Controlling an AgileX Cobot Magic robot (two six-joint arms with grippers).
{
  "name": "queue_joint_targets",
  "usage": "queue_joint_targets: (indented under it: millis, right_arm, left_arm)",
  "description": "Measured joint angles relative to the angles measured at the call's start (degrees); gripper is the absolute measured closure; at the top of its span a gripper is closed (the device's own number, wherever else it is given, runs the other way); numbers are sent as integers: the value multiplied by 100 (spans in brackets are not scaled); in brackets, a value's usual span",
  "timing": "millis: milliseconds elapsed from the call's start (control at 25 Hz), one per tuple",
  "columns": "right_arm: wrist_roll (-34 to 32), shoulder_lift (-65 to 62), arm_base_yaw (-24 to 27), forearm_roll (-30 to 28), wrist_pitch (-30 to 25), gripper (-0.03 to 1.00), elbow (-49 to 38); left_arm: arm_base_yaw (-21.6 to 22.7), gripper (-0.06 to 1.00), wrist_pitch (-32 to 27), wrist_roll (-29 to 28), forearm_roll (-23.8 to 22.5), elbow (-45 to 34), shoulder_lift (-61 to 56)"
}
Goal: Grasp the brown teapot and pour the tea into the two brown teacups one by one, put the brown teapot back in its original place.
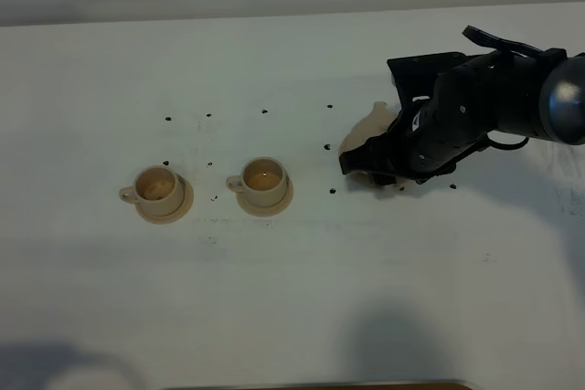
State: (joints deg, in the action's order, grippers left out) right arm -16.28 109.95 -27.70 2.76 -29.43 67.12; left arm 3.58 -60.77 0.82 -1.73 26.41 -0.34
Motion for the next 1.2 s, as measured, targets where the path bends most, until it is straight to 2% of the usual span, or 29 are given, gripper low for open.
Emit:
queue_joint_targets:
  millis: [360,1200]
  right_arm:
    - [5,0,0,-13,0,52,0]
    - [5,200,0,-109,-291,53,265]
  left_arm:
    - [0,46,0,0,0,0,0]
    - [0,46,0,0,-19,0,0]
